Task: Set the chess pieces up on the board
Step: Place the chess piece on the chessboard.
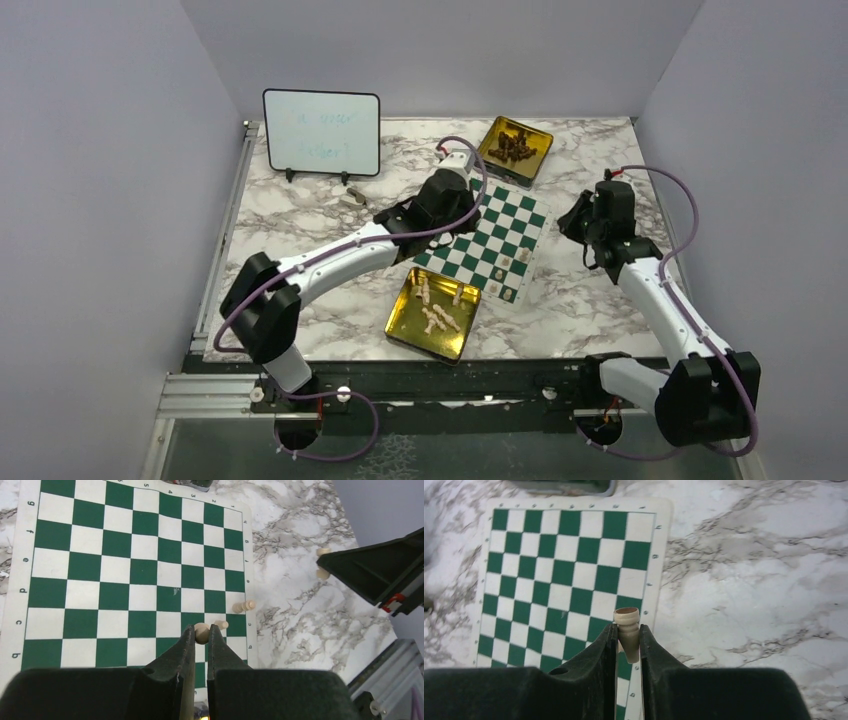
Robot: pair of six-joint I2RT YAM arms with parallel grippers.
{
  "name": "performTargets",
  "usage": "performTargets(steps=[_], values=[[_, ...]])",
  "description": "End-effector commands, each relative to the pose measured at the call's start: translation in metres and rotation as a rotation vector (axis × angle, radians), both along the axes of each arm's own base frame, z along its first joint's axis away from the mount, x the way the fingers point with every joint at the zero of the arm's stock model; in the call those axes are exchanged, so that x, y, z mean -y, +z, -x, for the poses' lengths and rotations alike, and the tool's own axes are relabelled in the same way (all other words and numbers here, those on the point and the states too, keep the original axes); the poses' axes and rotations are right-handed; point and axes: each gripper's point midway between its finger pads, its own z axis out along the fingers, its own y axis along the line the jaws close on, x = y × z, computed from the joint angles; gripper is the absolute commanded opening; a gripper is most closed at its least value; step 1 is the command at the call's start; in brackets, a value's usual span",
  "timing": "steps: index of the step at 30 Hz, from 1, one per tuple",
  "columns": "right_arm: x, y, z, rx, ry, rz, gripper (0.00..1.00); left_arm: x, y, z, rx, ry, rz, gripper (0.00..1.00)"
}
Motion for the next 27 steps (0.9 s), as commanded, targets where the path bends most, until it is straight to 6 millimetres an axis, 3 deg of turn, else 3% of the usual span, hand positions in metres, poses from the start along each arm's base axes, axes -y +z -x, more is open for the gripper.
performTargets(steps=[1, 6, 14, 27], values=[[0.015, -0.001, -0.014, -0.01, -0.039, -0.065, 0.13, 0.03, -0.002, -0.023, 0.071, 0.039, -0.01, 0.06], [0.022, 0.004, -0.018, 0.007, -0.052, -0.099, 0.13, 0.065, -0.021, -0.028, 0.066, 0.0, -0.065, 0.06], [0.033, -0.006, -0.006, 0.006, -0.082, -0.086, 0.13, 0.098, -0.059, -0.029, 0.033, -0.029, -0.155, 0.06], [0.033, -0.017, 0.002, -0.005, -0.063, -0.075, 0.13, 0.117, -0.113, -0.032, 0.001, -0.015, -0.28, 0.06]])
